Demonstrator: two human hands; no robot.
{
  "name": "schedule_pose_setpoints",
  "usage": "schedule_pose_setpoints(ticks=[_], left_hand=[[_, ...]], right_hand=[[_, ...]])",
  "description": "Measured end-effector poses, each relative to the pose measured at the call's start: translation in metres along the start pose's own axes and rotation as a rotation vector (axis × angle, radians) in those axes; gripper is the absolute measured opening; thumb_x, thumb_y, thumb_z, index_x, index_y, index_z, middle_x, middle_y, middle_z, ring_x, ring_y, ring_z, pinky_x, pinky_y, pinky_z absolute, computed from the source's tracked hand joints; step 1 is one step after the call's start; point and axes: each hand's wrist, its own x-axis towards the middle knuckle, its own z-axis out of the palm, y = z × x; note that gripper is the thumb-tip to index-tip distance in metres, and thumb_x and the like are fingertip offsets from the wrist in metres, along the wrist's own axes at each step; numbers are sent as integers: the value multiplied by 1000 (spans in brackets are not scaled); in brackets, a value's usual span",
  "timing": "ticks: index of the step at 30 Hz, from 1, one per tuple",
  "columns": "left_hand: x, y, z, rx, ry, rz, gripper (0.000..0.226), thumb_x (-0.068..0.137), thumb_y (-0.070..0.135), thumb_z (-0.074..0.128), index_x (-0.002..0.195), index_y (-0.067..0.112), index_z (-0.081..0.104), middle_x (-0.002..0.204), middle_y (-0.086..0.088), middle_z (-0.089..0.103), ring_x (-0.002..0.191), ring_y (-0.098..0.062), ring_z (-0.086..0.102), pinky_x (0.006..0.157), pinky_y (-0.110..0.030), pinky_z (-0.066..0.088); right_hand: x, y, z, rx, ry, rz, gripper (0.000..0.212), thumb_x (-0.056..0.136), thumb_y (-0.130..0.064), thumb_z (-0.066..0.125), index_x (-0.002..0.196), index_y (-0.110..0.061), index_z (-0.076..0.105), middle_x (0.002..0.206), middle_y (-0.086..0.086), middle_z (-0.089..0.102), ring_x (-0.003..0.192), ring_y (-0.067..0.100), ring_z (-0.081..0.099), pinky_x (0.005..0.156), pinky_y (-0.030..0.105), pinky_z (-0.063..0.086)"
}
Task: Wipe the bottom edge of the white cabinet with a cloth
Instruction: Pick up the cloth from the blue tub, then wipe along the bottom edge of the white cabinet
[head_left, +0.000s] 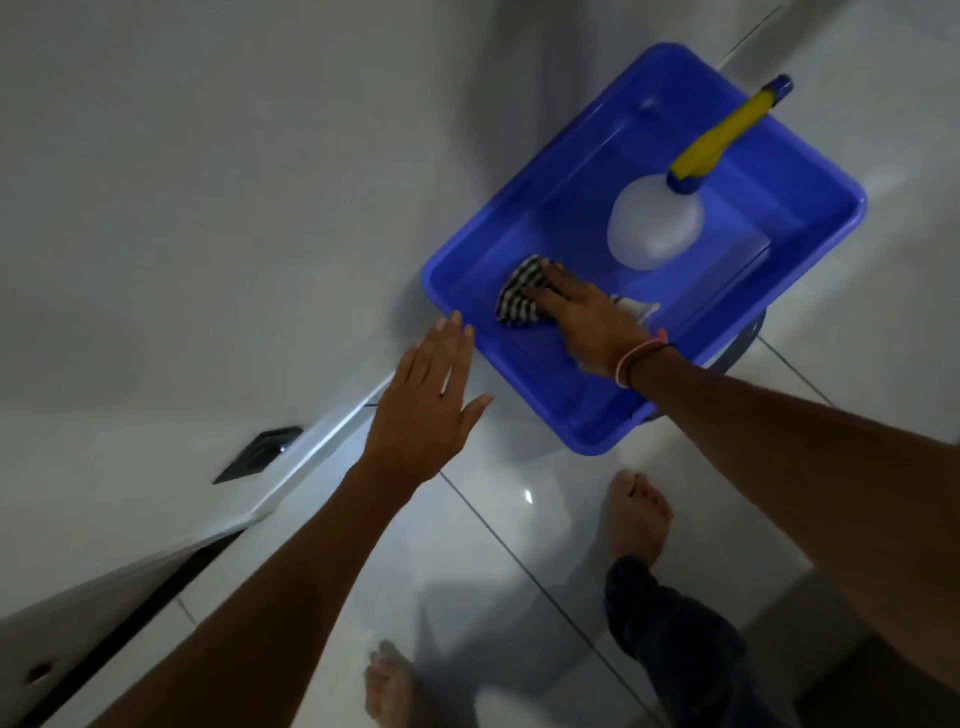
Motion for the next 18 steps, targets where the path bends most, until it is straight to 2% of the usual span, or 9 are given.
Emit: schedule_pose_setpoints(ticks=[2,4,5,6,8,10,14,16,18], left_hand=[[-15,-30,-27,55,18,43,76,107,47,39,155,-11,50,162,-30,46,149,-44,46,118,-55,48],[-33,-68,-54,200,26,115,71,108,42,40,152,-12,53,159,-32,49,146,-46,50,115,-56,49],[-43,-87,-63,270,40,161,68,109,39,40,153,-12,53,159,-32,49,146,-46,50,116,-55,49],[-52,-105,-71,324,29,211,66,111,37,41,154,-12,51,160,-32,48,147,-45,48,117,-55,48],[-68,-140,-76,414,6,315,62,111,32,46,155,-12,49,161,-31,46,149,-44,47,120,-54,46],[-77,-159,-69,498,-24,428,63,108,29,55,155,-12,49,161,-32,46,148,-45,47,120,-56,46],[-76,-173,-34,622,-18,602,66,96,16,71,154,-10,52,160,-32,47,148,-46,47,123,-58,38],[-69,-189,-8,654,77,710,60,96,9,65,152,-11,54,158,-33,50,145,-47,50,123,-60,37],[-56,-203,15,737,184,793,58,98,6,57,153,-12,52,158,-34,50,145,-48,49,126,-61,32]], right_hand=[[-14,-25,-13,447,155,115,49,95,-2,60,144,-7,56,144,12,62,125,19,63,105,6,47],[-38,-66,-13,653,417,232,29,104,-6,49,126,-21,60,84,5,74,65,5,67,58,7,51],[-49,-87,-3,717,524,280,26,107,-7,46,122,-24,58,70,4,68,50,4,60,50,12,49],[-60,-110,13,795,625,300,25,107,-7,46,122,-22,59,70,10,67,50,3,58,52,16,49],[-76,-155,61,1018,746,301,27,103,-5,50,127,-9,63,100,28,72,79,5,63,73,22,52],[-82,-198,136,1257,801,375,31,101,-6,53,130,-7,64,120,19,73,101,10,64,90,29,54],[-45,-255,299,1623,695,705,29,105,2,50,109,-18,71,109,13,69,91,19,66,82,38,54],[-3,-263,361,1707,685,762,32,104,3,50,98,-19,73,94,9,68,72,7,66,69,25,55],[45,-250,406,1633,768,704,26,102,0,53,108,-12,75,91,1,68,76,3,63,78,21,52]])
